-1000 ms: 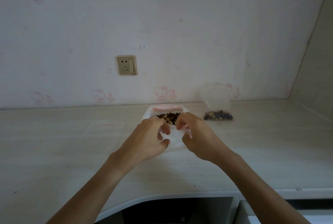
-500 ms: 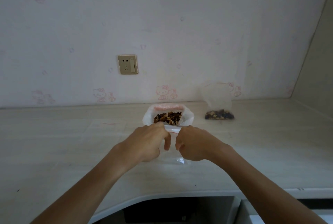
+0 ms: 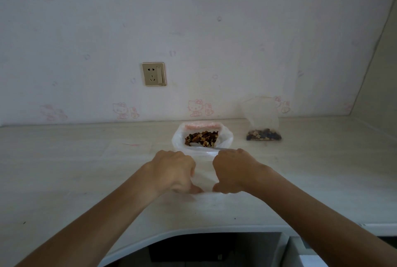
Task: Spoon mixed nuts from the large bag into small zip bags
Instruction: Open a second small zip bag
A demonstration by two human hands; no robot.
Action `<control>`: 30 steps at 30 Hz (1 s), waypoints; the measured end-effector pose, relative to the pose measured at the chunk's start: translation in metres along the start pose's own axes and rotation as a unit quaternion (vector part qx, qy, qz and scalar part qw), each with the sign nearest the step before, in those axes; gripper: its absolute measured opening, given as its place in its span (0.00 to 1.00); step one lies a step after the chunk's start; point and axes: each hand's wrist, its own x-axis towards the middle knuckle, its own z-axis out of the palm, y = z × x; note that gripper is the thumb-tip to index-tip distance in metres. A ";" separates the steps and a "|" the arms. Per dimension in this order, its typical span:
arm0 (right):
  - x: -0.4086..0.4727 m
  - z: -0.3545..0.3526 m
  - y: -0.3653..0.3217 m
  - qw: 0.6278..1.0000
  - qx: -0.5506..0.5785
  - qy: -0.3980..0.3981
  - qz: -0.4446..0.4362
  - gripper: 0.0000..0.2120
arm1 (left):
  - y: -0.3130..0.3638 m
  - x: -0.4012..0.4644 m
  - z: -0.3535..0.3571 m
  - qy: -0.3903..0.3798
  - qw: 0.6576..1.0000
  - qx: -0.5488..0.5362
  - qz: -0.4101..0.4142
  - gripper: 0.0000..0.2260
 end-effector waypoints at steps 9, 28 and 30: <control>-0.010 0.039 0.026 0.983 0.179 0.028 0.029 0.16 | -0.024 0.005 0.055 0.115 0.941 -0.316 0.038 0.26; -0.005 0.038 0.046 0.919 0.345 0.185 0.049 0.07 | -0.021 0.010 0.048 0.208 0.873 -0.440 0.029 0.12; 0.000 0.042 0.056 0.883 0.395 0.238 0.089 0.07 | -0.027 0.015 0.046 0.251 0.851 -0.461 0.010 0.11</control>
